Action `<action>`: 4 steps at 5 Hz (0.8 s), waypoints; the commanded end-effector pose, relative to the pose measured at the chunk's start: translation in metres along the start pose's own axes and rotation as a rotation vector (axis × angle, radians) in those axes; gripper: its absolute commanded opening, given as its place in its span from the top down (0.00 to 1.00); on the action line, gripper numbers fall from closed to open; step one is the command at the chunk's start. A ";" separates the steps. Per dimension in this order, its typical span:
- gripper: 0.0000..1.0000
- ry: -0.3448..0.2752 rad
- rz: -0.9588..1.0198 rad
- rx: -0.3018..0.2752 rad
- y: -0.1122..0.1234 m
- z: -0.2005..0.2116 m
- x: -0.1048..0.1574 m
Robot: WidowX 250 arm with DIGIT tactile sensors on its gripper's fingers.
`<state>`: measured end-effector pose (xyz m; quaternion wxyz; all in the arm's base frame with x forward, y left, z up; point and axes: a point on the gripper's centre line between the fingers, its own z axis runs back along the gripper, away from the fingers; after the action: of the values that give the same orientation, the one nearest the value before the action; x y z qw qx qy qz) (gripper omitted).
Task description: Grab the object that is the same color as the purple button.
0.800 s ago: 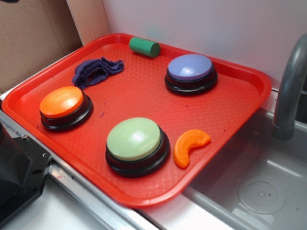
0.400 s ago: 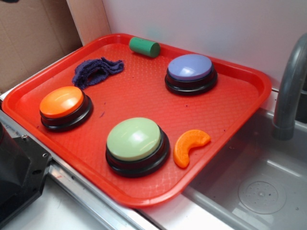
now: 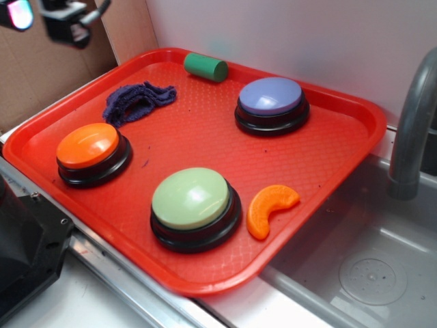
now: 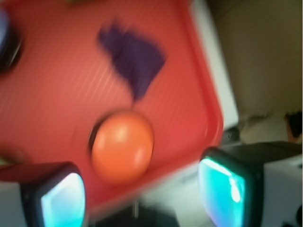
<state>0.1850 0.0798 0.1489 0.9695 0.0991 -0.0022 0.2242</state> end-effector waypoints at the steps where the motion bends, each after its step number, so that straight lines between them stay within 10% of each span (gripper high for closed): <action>1: 0.00 -0.129 0.102 -0.040 0.020 -0.009 0.041; 3: 0.00 -0.023 0.265 0.015 0.018 -0.054 0.060; 4: 0.00 -0.019 0.184 -0.067 0.000 -0.097 0.080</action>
<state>0.2447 0.1223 0.0441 0.9480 0.0732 0.0020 0.3097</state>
